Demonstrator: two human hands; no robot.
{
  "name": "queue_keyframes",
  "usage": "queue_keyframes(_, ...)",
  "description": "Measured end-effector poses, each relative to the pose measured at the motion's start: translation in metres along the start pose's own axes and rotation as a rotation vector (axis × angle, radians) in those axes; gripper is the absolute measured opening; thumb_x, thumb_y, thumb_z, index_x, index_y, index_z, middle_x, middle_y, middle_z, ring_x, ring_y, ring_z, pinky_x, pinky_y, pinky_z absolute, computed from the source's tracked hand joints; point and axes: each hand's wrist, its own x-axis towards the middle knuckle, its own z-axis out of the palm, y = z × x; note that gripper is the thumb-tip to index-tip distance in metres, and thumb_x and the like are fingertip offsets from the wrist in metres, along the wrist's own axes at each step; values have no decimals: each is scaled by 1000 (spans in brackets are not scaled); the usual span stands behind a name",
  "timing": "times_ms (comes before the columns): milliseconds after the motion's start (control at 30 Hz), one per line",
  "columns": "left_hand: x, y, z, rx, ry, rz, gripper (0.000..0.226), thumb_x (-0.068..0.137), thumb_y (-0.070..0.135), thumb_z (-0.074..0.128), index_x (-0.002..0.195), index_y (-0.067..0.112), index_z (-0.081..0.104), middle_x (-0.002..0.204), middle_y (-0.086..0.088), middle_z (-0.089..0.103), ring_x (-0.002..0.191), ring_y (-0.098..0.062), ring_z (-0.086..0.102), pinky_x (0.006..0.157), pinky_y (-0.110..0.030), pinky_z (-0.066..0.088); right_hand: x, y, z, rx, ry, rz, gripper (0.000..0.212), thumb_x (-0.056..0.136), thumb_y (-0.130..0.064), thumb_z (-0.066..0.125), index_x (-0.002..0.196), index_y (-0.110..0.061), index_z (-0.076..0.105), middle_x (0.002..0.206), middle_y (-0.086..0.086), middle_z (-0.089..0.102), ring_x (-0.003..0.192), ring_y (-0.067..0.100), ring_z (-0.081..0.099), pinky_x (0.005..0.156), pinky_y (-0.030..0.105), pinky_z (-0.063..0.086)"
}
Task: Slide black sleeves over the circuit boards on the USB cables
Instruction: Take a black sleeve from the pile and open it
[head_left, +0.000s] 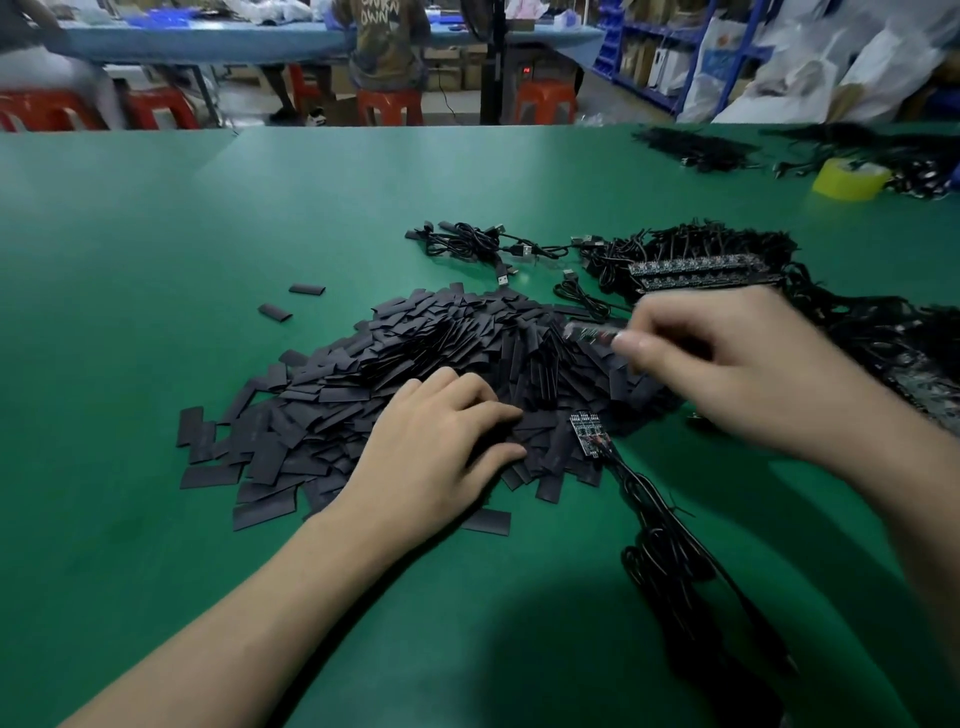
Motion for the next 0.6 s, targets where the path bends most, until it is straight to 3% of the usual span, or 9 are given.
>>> queue_keyframes(67, 2, 2, 1, -11, 9, -34, 35, 95, 51, 64, 116, 26, 76, 102, 9, 65, 98, -19, 57, 80, -36, 45, 5, -3, 20, -31, -84, 27, 35, 92, -57, 49, 73, -29, 58, 60, -10, 60, 54, 6, 54, 54, 31, 43)
queue_keyframes(233, 11, 7, 6, -32, 52, -74, 24, 92, 48, 71, 101, 26, 76, 97, 7, 64, 93, -20, 57, 78, -35, 44, 6, 7, 62, 76, -164, 101, 36, 96, -52, 50, 72, -26, 54, 61, -4, 56, 55, 10, 50, 56, 37, 40)
queue_keyframes(433, 8, 4, 7, -105, 149, -80, 12, 94, 35, 73, 92, 24, 77, 90, 11, 70, 85, -17, 60, 76, -39, 49, -1, 17, 75, 272, -37, 191, 34, 99, -46, 51, 75, -23, 57, 58, -15, 49, 52, 3, 42, 53, 19, 33)
queue_keyframes(500, 8, 4, 5, -223, 175, -114, 8, 95, 30, 72, 93, 24, 75, 90, 16, 71, 85, -9, 62, 79, -33, 50, -2, 18, 77, 373, -41, 232, 27, 97, -45, 60, 80, -23, 60, 58, -15, 52, 52, 0, 42, 54, 16, 34)
queue_keyframes(600, 5, 3, 4, -482, 147, -196, 5, 94, 23, 74, 92, 27, 76, 82, 22, 71, 78, 2, 66, 72, -16, 48, -5, 17, 79, 517, -94, 245, 15, 94, -38, 69, 89, -24, 68, 71, -14, 68, 63, -3, 58, 64, 14, 42)
